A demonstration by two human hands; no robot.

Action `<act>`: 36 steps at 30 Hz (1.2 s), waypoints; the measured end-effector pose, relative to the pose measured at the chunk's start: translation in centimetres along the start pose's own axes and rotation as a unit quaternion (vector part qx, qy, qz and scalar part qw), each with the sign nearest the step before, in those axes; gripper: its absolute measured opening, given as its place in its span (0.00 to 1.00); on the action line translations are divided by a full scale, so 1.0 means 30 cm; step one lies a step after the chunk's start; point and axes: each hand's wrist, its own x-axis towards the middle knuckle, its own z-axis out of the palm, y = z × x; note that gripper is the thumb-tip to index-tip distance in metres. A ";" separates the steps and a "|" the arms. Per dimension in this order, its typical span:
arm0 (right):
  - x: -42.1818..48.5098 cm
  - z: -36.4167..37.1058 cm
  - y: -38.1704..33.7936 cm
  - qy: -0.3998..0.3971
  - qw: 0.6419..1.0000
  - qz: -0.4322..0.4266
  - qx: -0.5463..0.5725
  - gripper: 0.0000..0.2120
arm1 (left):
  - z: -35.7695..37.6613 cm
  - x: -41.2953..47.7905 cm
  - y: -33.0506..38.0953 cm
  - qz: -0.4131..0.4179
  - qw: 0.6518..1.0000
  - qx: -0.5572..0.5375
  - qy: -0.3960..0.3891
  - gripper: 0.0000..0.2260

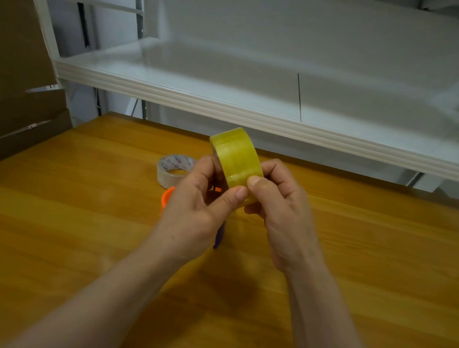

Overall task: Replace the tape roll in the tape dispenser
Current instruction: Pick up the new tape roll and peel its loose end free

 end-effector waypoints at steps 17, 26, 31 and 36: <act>0.002 -0.010 0.010 0.008 1.000 -0.008 -0.007 0.08 | -0.014 0.005 0.021 0.000 1.000 -0.013 -0.025 0.14; 0.003 -0.013 0.008 0.011 1.000 -0.011 0.000 0.12 | -0.005 -0.004 0.016 0.015 0.999 0.046 -0.024 0.14; -0.001 0.006 0.003 -0.014 1.000 -0.015 -0.016 0.15 | -0.027 0.013 0.013 -0.034 0.997 -0.074 0.019 0.10; -0.002 0.005 -0.005 -0.002 1.000 -0.015 -0.024 0.14 | -0.010 0.005 0.029 0.013 1.000 -0.026 -0.009 0.11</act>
